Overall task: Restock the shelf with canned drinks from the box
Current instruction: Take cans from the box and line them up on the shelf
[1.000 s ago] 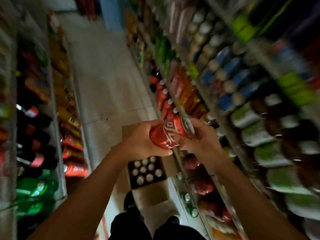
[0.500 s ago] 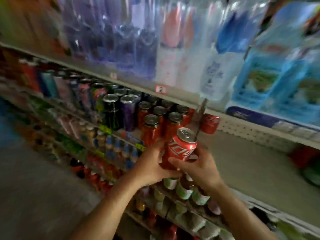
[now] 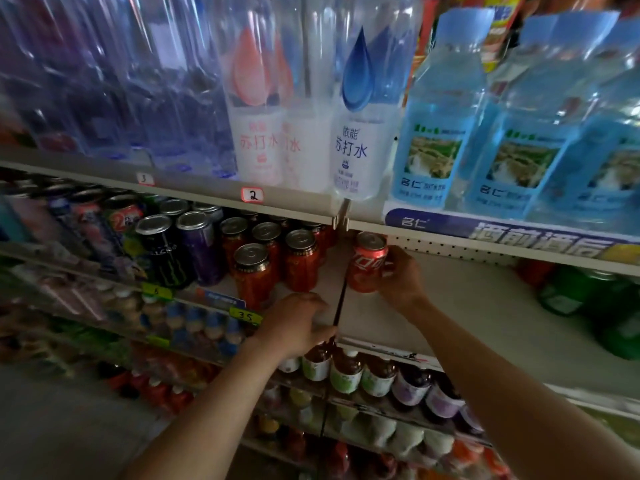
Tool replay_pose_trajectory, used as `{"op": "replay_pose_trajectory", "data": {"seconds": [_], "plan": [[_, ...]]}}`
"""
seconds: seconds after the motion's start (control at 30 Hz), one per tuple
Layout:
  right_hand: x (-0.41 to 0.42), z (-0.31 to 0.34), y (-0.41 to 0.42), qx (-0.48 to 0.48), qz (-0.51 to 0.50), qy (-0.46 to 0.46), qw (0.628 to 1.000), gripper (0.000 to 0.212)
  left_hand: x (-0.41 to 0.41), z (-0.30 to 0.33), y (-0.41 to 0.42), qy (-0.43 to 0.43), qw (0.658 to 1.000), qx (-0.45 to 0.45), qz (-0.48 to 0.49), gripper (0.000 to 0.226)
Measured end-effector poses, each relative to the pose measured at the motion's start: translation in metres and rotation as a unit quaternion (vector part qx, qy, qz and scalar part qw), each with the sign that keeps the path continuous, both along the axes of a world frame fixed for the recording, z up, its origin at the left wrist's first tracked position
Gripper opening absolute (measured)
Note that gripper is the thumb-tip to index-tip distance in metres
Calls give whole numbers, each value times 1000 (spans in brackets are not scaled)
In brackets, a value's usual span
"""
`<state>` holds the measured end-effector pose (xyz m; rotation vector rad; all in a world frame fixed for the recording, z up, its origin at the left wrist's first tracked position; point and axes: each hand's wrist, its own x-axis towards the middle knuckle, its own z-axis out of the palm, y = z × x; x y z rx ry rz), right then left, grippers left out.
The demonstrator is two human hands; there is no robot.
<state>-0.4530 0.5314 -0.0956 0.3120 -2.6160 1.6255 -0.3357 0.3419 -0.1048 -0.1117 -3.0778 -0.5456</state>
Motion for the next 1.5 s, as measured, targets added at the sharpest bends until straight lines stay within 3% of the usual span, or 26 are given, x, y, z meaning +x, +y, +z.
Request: {"op": "replay_pose_trajectory", "data": {"seconds": [0.83,0.97,1.03,1.1,1.17,1.23,1.3,1.37,1.5], "plan": [[-16,-21,-9,29,-44,-44,998,59,-7,-9,-3,-14,1000,-25,-8,61],[-10,-12,-8,29,-61,-70,995,79,2,-2,-4,-6,1000,21,-8,62],[15,7,-5,37,-99,-2,994,86,13,-3,-7,71,995,66,-7,55],[61,26,-7,26,-110,129,985,66,31,-13,-13,191,977,91,23,40],[116,36,-16,-18,-32,265,963,34,53,-28,-20,269,951,131,71,23],[159,21,-35,-51,137,307,940,17,81,-59,-29,279,939,148,137,16],[187,-28,-61,-23,301,222,927,14,119,-114,-40,202,936,179,225,21],[203,-81,-80,40,396,88,913,14,156,-167,-46,91,916,216,326,23],[225,-223,-102,241,512,-180,804,28,260,-271,-31,-87,821,298,480,37]]}}
